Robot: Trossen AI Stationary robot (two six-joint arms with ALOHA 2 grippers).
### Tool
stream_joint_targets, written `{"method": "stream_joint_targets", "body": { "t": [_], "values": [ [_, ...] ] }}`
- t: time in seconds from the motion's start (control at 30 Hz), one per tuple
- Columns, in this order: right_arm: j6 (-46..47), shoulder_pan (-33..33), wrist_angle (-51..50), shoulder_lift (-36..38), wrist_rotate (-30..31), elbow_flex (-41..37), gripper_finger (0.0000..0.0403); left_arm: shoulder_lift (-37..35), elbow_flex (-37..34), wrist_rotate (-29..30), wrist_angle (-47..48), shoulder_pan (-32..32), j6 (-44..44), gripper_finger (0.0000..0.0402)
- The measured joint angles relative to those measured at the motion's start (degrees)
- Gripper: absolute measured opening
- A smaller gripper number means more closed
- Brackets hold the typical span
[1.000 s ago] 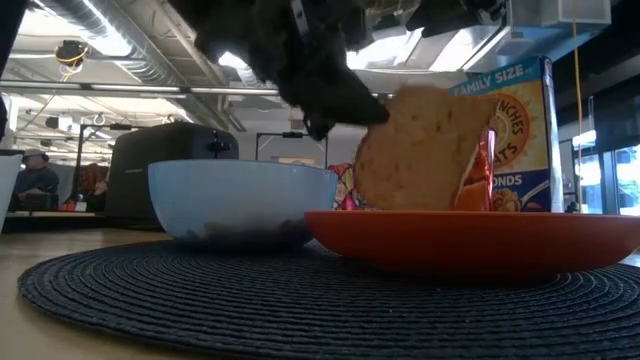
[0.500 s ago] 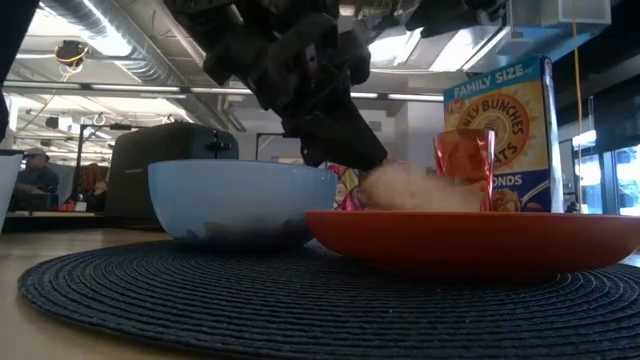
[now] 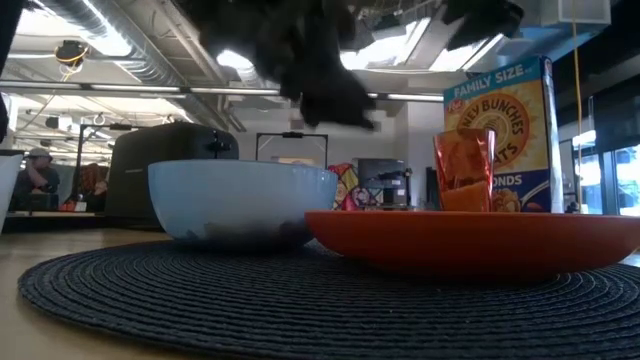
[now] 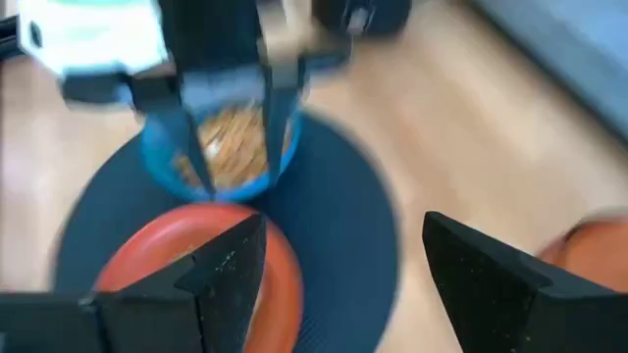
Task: Arrange a breakfast setting
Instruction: Put the apple on the orange plate
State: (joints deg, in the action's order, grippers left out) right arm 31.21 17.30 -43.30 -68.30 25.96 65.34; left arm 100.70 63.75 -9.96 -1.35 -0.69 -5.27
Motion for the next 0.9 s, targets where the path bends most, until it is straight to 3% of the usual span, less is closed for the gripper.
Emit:
{"method": "stream_joint_targets", "body": {
  "t": [0.1, 0.27, 0.63, 0.9],
  "values": [
    [7.67, 1.37, -4.09, -0.25, -4.45, -0.73, 0.0266, -2.16, 0.1, 2.91, -0.48, -2.09, 6.46, 0.0209],
    [23.19, 9.47, -9.35, -2.97, -5.86, -4.03, 0.0266, -1.77, 0.04, 4.46, -4.76, -5.61, 14.16, 0.0209],
    [66.69, 32.34, -9.43, -8.3, -9.56, -4.61, 0.0266, 0.93, 0.0, 1.89, -12.9, -4.33, 17.67, 0.0209],
    [92.51, 44.12, -5.87, -16.61, -18.54, -4.61, 0.0232, 5.65, -0.04, -0.53, -21.06, -1.65, 19.59, 0.0209]
  ]
}}
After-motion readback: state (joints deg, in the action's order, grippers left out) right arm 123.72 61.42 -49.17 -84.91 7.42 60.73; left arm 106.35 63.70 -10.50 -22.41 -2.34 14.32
